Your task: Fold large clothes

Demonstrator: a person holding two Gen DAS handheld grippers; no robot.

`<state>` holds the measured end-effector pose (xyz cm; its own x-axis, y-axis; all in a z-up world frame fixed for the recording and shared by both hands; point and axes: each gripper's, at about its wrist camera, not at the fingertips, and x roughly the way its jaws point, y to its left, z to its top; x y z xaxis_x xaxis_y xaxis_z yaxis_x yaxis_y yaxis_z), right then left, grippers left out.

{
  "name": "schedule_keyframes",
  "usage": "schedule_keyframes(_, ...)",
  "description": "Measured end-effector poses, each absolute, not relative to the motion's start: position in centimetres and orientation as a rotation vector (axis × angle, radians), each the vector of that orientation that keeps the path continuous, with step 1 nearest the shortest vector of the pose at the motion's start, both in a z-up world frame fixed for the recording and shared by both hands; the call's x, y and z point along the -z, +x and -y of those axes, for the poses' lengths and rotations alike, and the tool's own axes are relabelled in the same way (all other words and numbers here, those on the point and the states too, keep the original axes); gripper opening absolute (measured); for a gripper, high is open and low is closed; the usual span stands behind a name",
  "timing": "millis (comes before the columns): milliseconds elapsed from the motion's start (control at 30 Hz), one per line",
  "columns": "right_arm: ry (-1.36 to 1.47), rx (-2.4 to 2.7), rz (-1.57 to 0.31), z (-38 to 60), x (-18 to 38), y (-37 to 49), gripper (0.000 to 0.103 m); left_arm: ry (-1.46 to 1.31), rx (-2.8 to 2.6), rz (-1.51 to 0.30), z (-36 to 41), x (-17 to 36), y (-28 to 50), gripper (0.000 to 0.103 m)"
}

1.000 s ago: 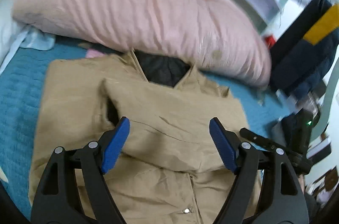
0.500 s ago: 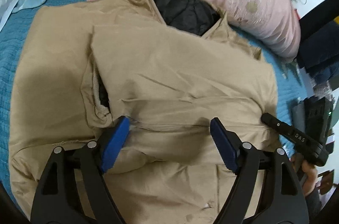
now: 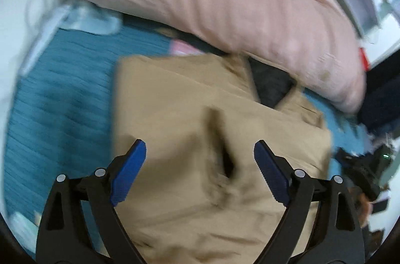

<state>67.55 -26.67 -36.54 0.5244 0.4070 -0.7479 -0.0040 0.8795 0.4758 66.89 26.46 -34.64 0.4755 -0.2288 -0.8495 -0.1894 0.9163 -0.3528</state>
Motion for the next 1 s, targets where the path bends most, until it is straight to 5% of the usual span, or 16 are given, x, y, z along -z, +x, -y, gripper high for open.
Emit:
schedule_keyframes(733, 0.614, -0.303, -1.157, 27.5, 40.5, 76.3, 0.059, -0.467, -0.057, -1.231, -31.0, 40.8, 75.3, 0.089)
schedule_keyframes(1000, 0.478, -0.264, -1.174, 25.4, 41.3, 77.6, 0.052, -0.418, -0.061, -1.254, -30.2, 41.0, 77.4, 0.089)
